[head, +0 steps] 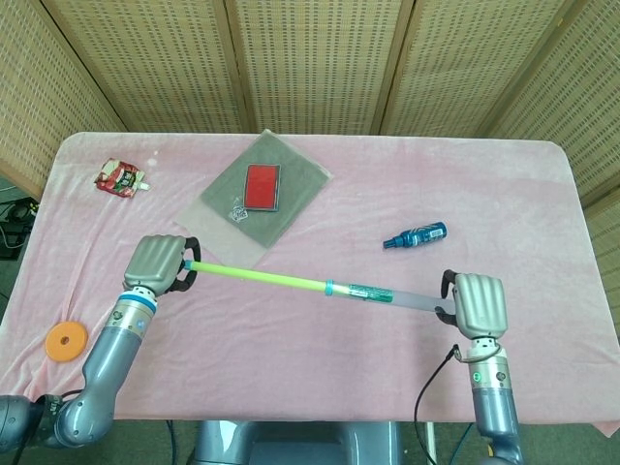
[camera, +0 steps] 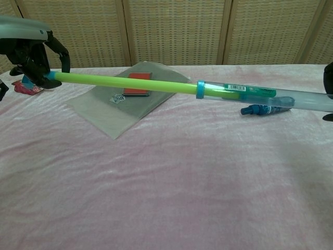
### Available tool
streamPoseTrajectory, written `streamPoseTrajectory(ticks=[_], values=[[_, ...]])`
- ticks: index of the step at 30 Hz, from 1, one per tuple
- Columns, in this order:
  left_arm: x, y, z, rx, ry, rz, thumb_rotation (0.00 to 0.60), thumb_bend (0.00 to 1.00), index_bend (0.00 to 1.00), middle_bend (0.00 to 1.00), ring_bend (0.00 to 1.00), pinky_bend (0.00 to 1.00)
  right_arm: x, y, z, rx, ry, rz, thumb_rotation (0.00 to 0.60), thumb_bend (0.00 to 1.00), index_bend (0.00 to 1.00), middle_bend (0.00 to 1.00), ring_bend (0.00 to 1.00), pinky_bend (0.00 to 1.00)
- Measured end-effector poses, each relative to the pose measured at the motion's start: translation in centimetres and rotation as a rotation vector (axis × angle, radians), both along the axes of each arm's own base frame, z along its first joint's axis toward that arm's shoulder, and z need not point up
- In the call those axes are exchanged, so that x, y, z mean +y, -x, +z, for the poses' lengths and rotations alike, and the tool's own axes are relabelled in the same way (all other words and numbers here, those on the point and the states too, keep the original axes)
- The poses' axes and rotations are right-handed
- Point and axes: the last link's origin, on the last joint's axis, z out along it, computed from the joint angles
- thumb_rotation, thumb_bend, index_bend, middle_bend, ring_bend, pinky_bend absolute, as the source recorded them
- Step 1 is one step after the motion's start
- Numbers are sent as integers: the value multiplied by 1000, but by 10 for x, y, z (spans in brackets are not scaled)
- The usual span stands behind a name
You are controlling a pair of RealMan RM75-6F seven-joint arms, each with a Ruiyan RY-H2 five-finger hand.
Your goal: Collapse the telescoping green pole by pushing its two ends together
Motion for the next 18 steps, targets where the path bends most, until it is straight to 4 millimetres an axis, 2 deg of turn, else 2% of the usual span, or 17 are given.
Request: streamPoseTrajectory(ticks=[18], values=[[2, -18, -27, -10, 50, -15, 600, 757, 854, 916, 822, 747, -18, -22, -18, 39, -33, 43, 600, 579, 805, 1000, 1000, 927]])
